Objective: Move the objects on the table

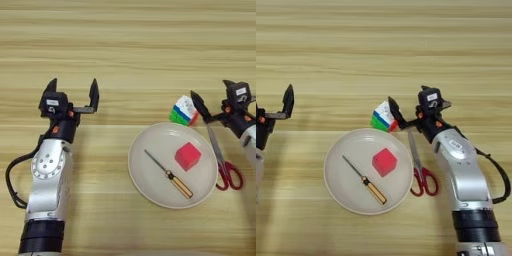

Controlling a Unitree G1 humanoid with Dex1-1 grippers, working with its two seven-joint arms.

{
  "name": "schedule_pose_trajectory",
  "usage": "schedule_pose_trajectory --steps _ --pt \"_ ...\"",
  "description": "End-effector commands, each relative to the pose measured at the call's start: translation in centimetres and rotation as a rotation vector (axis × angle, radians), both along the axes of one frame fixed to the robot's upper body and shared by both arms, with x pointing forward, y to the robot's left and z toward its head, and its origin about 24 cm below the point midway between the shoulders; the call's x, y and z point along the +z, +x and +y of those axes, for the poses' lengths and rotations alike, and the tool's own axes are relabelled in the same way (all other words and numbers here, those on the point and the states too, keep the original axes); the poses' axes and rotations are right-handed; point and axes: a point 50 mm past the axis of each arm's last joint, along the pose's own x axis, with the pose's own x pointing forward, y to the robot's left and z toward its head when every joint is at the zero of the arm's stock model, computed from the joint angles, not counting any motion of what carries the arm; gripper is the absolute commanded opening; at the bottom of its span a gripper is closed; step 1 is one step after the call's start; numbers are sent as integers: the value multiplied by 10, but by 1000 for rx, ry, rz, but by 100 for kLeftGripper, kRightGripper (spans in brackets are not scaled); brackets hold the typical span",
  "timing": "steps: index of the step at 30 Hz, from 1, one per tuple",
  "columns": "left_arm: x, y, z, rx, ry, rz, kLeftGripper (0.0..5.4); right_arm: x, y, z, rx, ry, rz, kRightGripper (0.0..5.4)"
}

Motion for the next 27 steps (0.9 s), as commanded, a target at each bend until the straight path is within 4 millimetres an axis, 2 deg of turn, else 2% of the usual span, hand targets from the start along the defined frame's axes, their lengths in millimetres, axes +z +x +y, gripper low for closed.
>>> schedule_pose_trajectory --steps 1,18,27 --pt "3 3 2 -5 8 -13 540 3 5 8 47 21 13 535" --pt "3 3 2 -8 5 -14 540 -18 8 12 203 -57 196 535" --pt "3 3 0 -9 2 -14 540 -31 13 10 221 -60 264 535"
